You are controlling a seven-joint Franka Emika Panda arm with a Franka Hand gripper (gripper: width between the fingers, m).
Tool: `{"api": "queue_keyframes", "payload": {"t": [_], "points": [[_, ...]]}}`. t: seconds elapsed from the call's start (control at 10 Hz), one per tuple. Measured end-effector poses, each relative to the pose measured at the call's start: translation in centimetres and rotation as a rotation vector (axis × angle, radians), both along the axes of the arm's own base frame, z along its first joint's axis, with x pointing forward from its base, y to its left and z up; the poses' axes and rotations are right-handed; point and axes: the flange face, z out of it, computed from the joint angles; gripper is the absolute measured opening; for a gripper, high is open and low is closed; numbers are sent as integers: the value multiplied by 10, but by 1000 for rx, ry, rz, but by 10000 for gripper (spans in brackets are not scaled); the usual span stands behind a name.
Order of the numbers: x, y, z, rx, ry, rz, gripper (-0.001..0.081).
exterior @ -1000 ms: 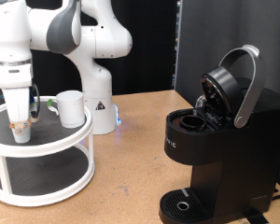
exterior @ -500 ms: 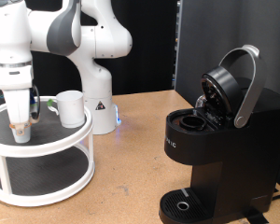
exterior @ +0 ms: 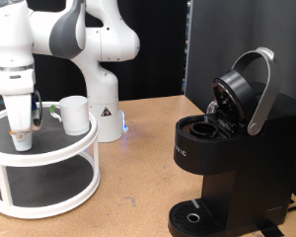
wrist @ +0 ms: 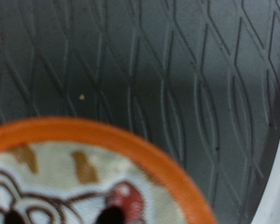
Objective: Make a cup of coffee with the keurig machine
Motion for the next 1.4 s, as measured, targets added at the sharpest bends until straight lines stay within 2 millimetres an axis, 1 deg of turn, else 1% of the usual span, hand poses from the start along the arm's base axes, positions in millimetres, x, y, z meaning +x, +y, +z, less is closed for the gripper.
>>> {"api": "queue_keyframes", "payload": {"t": [0.3,0.4,0.7,0.9,1.0,1.2,1.3,1.4], "points": [[-1,0,2,15,10,-8,436],[-1,1,9,42,22,-17,436],[-1,5,52,128,34,-18,434],[-1,9,82,156,17,-10,434],[-2,11,91,161,14,-5,434],[-2,13,88,177,7,-15,434],[3,18,89,206,-19,-43,434],[11,29,92,249,-46,-70,434]]}}
